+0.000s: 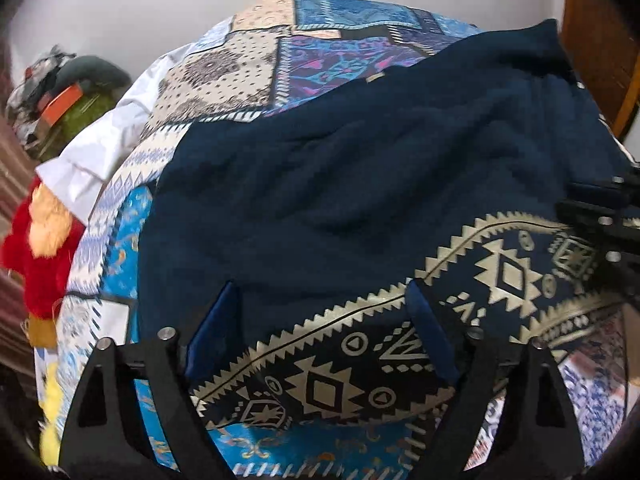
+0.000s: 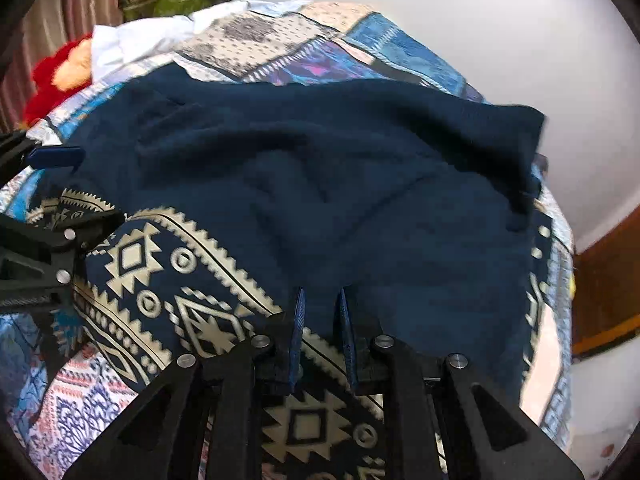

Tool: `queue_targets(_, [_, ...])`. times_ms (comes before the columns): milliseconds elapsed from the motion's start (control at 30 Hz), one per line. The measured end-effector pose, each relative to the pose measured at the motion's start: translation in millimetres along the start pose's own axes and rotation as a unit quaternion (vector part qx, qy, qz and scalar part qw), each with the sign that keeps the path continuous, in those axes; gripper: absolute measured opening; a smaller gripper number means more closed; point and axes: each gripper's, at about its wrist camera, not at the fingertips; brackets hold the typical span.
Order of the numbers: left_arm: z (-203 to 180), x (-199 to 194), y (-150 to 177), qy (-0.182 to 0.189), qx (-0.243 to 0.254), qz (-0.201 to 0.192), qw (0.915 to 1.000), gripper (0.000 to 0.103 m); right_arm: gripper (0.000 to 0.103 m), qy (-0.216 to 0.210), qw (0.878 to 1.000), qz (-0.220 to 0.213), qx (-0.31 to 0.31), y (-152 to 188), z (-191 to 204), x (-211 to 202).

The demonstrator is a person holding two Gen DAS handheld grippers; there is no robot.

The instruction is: Fold large clothes

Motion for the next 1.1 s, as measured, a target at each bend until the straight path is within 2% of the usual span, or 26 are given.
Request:
queue_targets(267, [9.5,8.5,4.6,0.007,-0.020,0.004,0.9998,0.095,0.013,-0.006,1.000,-0.001,0.015,16.6,-16.1,-3.1])
queue_targets(333, [15.0,7.7,8.5,0.003,-0.020,0.006,0.9998,0.095,0.013,0.006,1.000,-0.002,0.005,22.0,-12.8,-4.0])
queue_targets(400, [25.2,7.2,15.0,-0.016,-0.020,0.007,0.9996,0.095,0.013,0.052,0.999,0.001,0.000,29.0,-14.9,-5.0])
queue_targets(433, [32.3,8.8,18.7,-0.034,-0.021,0.011,0.9992,0.095,0.016,0.062,0.998,0.000,-0.002,31.0,-17.6,-3.5])
queue_targets(467, [37.9,9.6,23.2,-0.044,-0.024,0.015,0.9986,0.095,0.024,0.056,0.998,-0.001,0.000,33.7,-22.4,-4.4])
queue_targets(533, [61.3,16.8,34.4,-0.068,-0.043,0.039,0.9960,0.095,0.053,0.059,0.998,-0.001,0.014,39.8,-36.1,-8.0])
queue_targets(567, [70.3,19.5,37.9,-0.069,-0.050,0.045,0.9953,0.095,0.088,0.084,0.996,-0.001,0.022,42.6,-43.2,-9.4])
queue_targets(600, [80.2,19.8,43.8,-0.062,-0.054,0.046,0.9955,0.095,0.103,0.102,0.994,-0.002,0.027,44.8,-48.8,-9.7])
queue_targets(633, [83.7,16.0,48.5,-0.061,-0.049,0.038,0.9962,0.095,0.103,0.110,0.993,-0.004,0.034,49.5,-58.2,-9.6])
queue_targets(700, [84.2,9.4,55.0,-0.087,-0.033,0.033,0.9952,0.095,0.103,0.063,0.996,0.018,0.064,61.2,-82.7,-3.8])
queue_targets(767, [85.5,4.7,60.4,-0.096,-0.031,0.032,0.9944,0.095,0.103,0.004,0.992,0.033,0.120,74.3,-110.9,-3.8])
queue_targets(800, [86.4,1.0,63.9,-0.103,-0.032,0.029,0.9938,0.095,0.103,-0.002,0.991,0.036,0.132,78.0,-117.9,-5.1])
queue_targets(933, [91.6,-14.2,76.5,-0.112,-0.051,0.023,0.9921,0.095,0.103,0.001,0.987,0.034,0.159,91.7,-139.1,-20.1])
queue_targets(1033, [98.8,-30.3,85.9,-0.117,-0.076,0.017,0.9901,0.095,0.103,0.015,0.988,0.025,0.153,98.0,-142.8,-38.8])
queue_targets(1100, [106.6,-38.0,89.7,-0.106,-0.098,0.013,0.9894,0.095,0.103,0.030,0.989,0.005,0.144,98.6,-139.3,-56.5])
Point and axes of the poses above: each gripper's, at about its wrist camera, not at the fingertips, and x roughly the way its jaws point, z to its left, y to its underside, and after that the axes turned 6 degrees about z, right-handed
